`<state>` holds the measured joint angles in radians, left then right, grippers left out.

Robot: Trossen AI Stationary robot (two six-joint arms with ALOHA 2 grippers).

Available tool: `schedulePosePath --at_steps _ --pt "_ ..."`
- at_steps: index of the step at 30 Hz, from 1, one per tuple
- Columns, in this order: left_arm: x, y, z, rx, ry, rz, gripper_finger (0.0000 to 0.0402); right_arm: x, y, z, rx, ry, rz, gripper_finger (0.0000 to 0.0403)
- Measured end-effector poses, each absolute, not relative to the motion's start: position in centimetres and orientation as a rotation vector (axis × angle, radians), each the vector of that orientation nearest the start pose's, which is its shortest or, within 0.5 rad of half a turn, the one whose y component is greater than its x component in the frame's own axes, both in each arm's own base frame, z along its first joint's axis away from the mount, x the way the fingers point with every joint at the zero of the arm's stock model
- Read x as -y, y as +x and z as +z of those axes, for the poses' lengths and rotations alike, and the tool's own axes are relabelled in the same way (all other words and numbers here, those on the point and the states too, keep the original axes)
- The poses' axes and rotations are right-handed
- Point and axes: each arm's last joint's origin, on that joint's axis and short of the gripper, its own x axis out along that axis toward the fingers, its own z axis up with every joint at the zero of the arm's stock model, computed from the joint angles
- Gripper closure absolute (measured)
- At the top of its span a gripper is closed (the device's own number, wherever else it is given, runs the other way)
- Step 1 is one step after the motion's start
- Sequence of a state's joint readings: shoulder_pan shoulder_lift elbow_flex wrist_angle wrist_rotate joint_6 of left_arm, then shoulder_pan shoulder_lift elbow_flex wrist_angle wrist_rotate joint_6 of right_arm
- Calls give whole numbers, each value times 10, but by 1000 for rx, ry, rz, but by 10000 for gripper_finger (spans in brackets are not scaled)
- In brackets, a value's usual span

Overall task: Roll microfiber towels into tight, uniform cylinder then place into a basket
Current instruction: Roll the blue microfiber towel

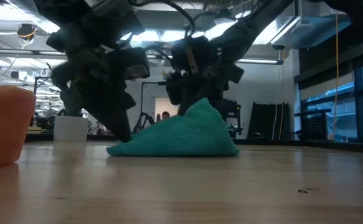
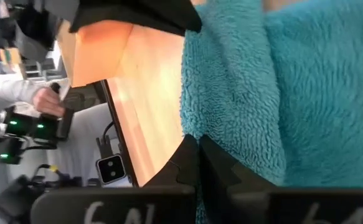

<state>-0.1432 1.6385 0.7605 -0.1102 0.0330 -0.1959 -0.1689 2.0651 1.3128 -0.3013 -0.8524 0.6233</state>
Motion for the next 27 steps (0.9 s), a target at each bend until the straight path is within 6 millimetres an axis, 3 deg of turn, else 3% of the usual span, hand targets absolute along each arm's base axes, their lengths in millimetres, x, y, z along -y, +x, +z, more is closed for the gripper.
schedulePosePath --at_steps 7,15,27 --pt "42 284 156 -995 -162 -119 401 27 418 150 -1121 1016 267 399" --pt "40 293 177 -992 -131 -118 401 18 423 159 -1144 957 107 399" --pt "33 292 178 -1023 -115 -44 401 -1 421 181 -1278 810 -57 399"
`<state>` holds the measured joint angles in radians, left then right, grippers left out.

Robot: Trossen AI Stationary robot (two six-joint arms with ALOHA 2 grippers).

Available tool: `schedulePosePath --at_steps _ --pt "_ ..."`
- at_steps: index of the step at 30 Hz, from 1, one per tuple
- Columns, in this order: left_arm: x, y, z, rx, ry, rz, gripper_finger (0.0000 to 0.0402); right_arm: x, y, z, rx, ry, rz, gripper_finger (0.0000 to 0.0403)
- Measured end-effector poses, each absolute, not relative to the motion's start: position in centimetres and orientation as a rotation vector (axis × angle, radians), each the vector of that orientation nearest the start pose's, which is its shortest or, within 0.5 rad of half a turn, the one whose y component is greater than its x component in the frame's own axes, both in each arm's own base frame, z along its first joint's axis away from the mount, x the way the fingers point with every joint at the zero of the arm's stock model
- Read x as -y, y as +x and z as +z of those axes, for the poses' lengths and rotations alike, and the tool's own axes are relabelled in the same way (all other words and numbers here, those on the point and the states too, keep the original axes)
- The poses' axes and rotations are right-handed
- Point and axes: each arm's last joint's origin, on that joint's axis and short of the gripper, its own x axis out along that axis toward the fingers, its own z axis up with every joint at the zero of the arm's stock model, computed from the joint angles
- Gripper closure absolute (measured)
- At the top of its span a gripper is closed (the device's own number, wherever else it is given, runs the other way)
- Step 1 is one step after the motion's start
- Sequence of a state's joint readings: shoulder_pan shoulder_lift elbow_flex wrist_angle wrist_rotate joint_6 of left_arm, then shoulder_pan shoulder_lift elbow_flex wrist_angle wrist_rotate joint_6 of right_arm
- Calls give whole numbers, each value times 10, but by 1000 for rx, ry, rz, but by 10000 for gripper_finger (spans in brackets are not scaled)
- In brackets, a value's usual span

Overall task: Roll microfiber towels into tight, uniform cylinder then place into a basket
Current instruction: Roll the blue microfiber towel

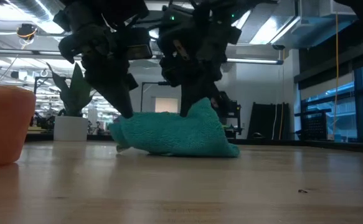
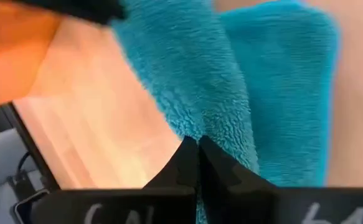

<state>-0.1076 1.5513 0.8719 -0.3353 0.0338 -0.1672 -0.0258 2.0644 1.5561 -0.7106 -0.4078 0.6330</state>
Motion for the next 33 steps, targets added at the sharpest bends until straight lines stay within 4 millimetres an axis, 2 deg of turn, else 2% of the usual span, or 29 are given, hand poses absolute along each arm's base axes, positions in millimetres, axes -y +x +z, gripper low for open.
schedulePosePath --at_steps 5,14,24,29,33 --pt "34 292 178 -1032 -119 -49 401 -22 424 188 -1271 724 33 399" --pt "38 293 179 -1007 -54 -114 401 -48 423 190 -1295 744 133 399" --pt "48 291 178 -1015 -35 -184 401 -47 423 188 -1257 534 154 399" --pt "51 292 177 -1010 -24 -202 401 -48 423 189 -1250 489 200 399" --pt "52 295 179 -966 -15 -206 401 -51 423 188 -1247 456 158 399"
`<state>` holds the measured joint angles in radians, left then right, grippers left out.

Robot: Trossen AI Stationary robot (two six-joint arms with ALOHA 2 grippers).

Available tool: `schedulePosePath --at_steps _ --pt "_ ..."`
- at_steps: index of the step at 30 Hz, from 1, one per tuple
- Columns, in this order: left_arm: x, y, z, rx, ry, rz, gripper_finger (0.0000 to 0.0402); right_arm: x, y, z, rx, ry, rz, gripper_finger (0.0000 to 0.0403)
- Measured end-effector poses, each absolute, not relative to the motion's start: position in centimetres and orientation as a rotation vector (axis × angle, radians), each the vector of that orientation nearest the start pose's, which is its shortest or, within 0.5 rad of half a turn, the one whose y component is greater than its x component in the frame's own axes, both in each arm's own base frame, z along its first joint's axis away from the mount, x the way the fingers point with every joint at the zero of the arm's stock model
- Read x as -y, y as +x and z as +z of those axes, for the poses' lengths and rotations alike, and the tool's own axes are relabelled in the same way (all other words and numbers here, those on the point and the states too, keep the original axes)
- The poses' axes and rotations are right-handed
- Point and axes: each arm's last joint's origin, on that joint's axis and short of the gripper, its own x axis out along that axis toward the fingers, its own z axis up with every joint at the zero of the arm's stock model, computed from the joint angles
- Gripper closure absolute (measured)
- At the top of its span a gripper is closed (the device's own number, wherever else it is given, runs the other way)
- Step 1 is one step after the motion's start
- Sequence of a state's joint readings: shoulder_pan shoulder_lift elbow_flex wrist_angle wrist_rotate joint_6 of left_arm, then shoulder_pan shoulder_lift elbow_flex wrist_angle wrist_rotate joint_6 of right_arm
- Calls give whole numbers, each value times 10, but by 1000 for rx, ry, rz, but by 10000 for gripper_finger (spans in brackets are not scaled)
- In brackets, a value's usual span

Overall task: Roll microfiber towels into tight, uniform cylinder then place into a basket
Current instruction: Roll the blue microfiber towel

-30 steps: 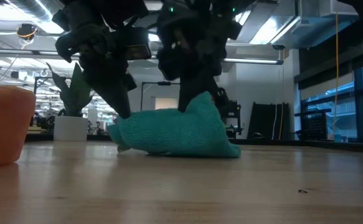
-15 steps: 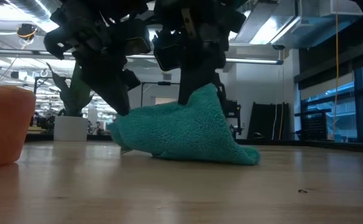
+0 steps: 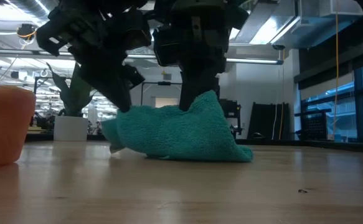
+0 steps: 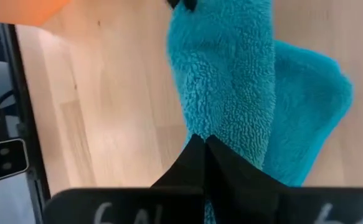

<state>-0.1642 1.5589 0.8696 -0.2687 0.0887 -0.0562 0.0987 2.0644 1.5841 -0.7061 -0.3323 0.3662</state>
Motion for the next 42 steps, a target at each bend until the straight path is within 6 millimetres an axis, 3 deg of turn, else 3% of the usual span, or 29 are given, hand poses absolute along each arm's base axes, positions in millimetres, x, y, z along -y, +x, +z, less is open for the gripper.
schedulePosePath --at_steps 14,29,38,42 --pt "51 303 180 -864 211 -317 401 -81 415 187 -1299 459 143 398" --pt "48 303 180 -848 385 -364 401 -97 406 184 -1334 536 -154 398" --pt "48 305 183 -812 416 -400 401 -111 390 214 -1284 497 -165 398" --pt "49 304 183 -819 371 -407 401 -121 385 213 -1254 445 -169 399"
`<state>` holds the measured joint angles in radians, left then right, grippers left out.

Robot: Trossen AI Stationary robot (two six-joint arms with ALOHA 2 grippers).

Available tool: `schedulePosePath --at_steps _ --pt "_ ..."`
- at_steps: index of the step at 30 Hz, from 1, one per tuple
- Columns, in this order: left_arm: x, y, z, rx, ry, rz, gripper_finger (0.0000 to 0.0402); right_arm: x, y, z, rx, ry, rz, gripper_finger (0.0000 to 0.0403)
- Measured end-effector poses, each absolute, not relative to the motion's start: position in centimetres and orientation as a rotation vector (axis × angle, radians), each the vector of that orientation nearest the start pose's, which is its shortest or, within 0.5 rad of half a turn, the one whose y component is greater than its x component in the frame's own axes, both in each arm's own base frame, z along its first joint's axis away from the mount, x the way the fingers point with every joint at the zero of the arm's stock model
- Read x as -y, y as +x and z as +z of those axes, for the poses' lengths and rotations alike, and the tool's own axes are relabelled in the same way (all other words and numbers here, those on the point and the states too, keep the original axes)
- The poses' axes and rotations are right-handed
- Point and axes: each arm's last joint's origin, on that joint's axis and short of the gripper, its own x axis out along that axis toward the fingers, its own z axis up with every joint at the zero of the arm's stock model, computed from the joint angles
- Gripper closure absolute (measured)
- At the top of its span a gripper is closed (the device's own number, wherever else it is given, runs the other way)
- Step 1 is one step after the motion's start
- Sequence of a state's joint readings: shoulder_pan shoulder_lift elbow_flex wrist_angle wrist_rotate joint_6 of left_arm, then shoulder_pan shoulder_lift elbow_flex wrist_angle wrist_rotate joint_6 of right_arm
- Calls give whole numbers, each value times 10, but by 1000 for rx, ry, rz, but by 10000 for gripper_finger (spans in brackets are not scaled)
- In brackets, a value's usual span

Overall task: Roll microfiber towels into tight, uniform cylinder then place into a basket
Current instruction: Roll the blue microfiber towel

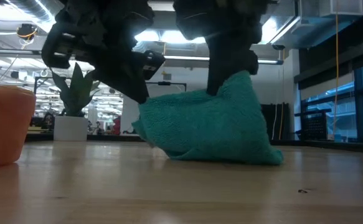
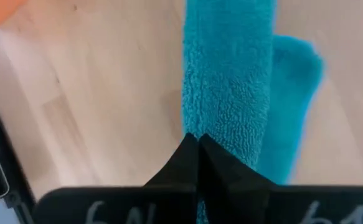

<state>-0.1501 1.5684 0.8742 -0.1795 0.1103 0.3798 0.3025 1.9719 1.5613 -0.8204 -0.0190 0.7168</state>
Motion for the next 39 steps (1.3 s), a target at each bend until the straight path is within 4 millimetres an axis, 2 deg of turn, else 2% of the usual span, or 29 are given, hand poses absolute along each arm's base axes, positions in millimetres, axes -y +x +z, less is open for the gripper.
schedulePosePath --at_steps 5,8,12,16,24,32,39 --pt "57 302 181 -818 358 -462 401 -138 379 187 -1212 511 -124 399" --pt "61 302 182 -803 363 -474 401 -145 377 181 -1157 576 -126 399" --pt "61 302 182 -807 375 -451 401 -149 371 172 -1166 662 -189 400" --pt "54 301 184 -828 397 -380 401 -152 370 171 -1164 707 -213 400" --pt "42 287 192 -914 383 -364 401 -149 370 180 -1141 809 -260 400" --pt "41 271 212 -906 389 -349 401 -148 366 193 -1110 863 -275 400" --pt "41 262 221 -911 392 -347 401 -147 362 176 -1090 953 -272 400"
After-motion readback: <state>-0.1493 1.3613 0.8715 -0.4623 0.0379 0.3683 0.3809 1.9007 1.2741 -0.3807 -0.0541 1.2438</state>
